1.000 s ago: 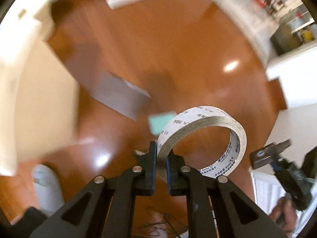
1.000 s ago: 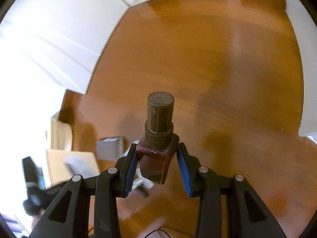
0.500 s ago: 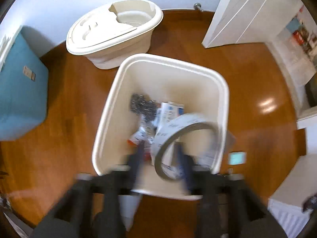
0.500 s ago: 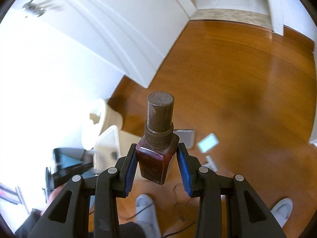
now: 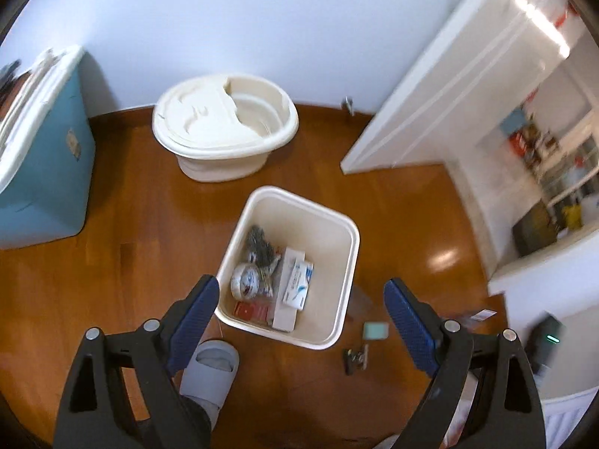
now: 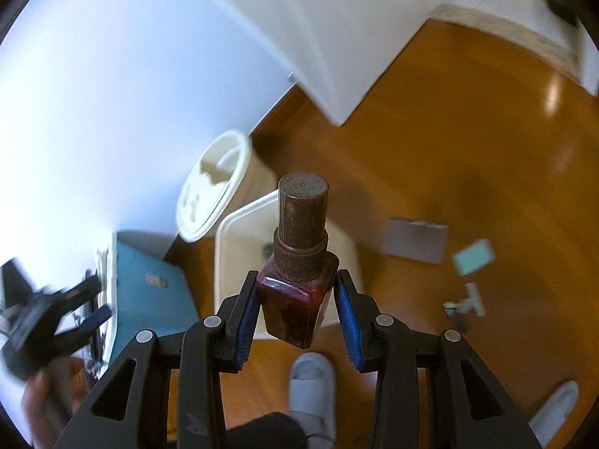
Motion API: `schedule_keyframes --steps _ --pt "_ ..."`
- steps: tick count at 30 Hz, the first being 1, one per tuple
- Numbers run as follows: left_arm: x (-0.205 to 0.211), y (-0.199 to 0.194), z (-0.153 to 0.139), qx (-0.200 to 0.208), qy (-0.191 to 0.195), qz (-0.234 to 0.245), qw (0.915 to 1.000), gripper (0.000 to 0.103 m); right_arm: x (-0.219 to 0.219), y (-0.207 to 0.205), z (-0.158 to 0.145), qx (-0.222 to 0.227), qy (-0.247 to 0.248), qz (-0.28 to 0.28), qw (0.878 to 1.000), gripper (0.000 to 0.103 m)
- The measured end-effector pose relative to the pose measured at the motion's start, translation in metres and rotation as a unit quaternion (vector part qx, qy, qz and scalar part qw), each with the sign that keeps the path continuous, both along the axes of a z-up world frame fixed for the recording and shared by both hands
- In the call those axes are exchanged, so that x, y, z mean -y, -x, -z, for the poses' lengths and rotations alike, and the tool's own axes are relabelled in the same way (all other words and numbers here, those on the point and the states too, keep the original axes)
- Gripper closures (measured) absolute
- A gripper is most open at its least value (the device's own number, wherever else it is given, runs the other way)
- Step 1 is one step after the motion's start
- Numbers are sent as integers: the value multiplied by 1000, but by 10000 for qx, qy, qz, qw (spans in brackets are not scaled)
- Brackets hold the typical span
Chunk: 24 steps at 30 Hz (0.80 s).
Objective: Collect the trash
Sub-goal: 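Drop the tape roll into the wastebasket with the left tool while the right tool drops the bottle, then grasp the mint-green plastic box with the right tool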
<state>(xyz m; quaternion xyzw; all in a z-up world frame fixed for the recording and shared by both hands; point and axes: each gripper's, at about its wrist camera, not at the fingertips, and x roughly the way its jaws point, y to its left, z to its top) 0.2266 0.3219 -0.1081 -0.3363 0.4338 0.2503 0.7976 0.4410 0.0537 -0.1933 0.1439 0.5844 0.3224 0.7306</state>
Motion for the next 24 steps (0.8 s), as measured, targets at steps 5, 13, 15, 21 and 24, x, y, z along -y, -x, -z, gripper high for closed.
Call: schedule_keyframes --steps 5,13,15,21,24 --pt "-21 9 7 96 -96 -267 9996 13 -98 11 39 -204 142 -528 9983 59" --pt "-6 -13 15 -37 114 367 9993 13 -133 13 76 -584 293 -973 9931 51" --pt "3 -21 21 -128 156 589 9981 13 -96 4 77 -538 267 -887 9942 51" --pt "39 -41 34 -322 433 1049 9930 13 63 -61 152 -1154 1152 730 9839 45" --pt "62 -54 29 -338 247 1389 9894 13 145 -87 220 -1904 1372 2100 9491 40"
